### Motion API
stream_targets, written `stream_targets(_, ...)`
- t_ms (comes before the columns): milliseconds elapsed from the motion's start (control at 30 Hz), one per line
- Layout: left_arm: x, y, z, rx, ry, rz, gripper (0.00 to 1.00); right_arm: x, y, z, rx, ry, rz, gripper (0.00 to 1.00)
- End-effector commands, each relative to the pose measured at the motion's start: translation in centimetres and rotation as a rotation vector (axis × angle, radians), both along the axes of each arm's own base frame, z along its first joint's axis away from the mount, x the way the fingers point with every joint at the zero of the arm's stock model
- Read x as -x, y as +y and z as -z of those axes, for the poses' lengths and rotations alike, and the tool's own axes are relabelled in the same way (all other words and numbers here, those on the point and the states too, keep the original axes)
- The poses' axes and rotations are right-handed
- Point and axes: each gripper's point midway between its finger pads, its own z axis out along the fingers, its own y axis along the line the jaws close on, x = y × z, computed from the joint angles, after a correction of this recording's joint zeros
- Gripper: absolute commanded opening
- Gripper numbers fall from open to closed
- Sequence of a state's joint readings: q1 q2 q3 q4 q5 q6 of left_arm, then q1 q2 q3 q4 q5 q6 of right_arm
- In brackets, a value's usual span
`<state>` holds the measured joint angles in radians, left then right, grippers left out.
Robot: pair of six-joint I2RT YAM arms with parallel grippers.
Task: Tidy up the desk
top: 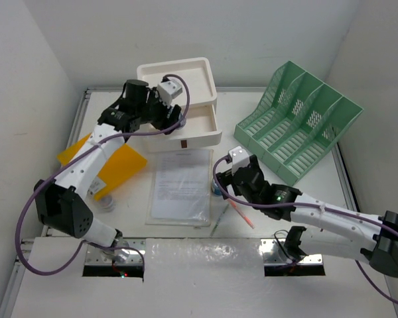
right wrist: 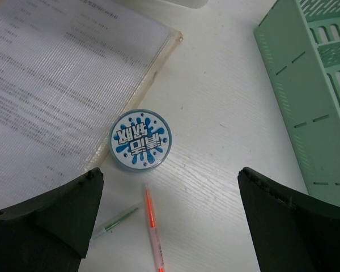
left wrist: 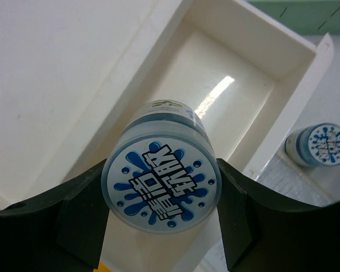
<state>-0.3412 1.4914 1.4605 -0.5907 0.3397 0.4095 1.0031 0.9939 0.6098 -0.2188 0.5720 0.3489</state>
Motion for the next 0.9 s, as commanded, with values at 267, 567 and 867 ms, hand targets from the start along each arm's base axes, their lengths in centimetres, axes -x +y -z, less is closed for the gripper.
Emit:
stream_targets(267, 1.8, -4.8, -8.5, 0.468, -0.154, 0.136, 0.0, -1.6, 3.1, -13.5, -0.377, -0.229, -0.095, 0.99)
stream_targets(567, 3.4, -5.6, -9.4, 0.426, -0.311, 0.315, 0.0, -7.9, 6.0, -25.6, -0.602, -0.241, -0.103, 0.99)
stream_targets(867, 3.8, -5.8, -9.5, 0.39, -0.356, 0.373, 0.0, -12.6, 11.0, -24.8, -0.684, -0.058, -0.216, 0.99)
